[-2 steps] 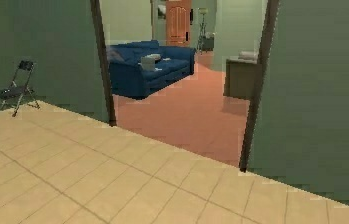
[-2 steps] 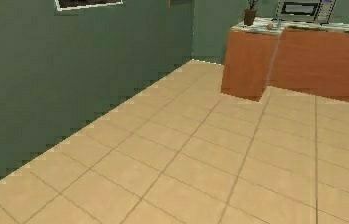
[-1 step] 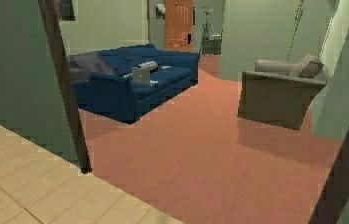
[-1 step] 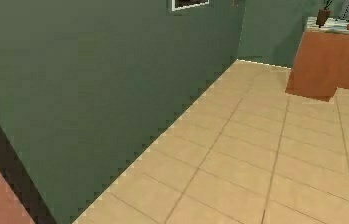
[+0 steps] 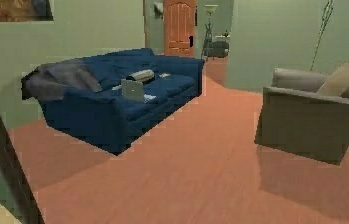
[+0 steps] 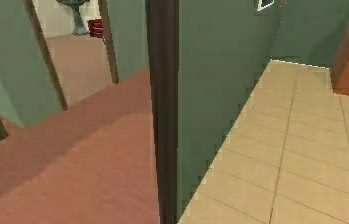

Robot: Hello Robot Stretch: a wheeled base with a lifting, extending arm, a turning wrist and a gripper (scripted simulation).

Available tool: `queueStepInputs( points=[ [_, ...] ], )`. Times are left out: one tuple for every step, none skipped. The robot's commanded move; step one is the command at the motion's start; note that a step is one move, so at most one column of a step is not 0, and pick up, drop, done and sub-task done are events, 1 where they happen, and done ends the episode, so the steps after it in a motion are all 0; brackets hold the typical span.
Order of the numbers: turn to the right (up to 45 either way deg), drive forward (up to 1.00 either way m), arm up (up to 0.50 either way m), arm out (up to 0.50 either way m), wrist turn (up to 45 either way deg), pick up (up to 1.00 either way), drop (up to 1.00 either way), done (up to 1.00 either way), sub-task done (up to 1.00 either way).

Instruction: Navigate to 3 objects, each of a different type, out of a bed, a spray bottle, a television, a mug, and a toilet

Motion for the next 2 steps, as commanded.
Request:
queueStepInputs(
  points=[
    [27.0, 0.00, 0.00, 0.00, 0.0, 0.00, 0.00, 0.00, 0.00],
    [0.0, 0.65, 0.00, 0.00, 0.0, 0.00, 0.00, 0.00, 0.00]
  ],
)
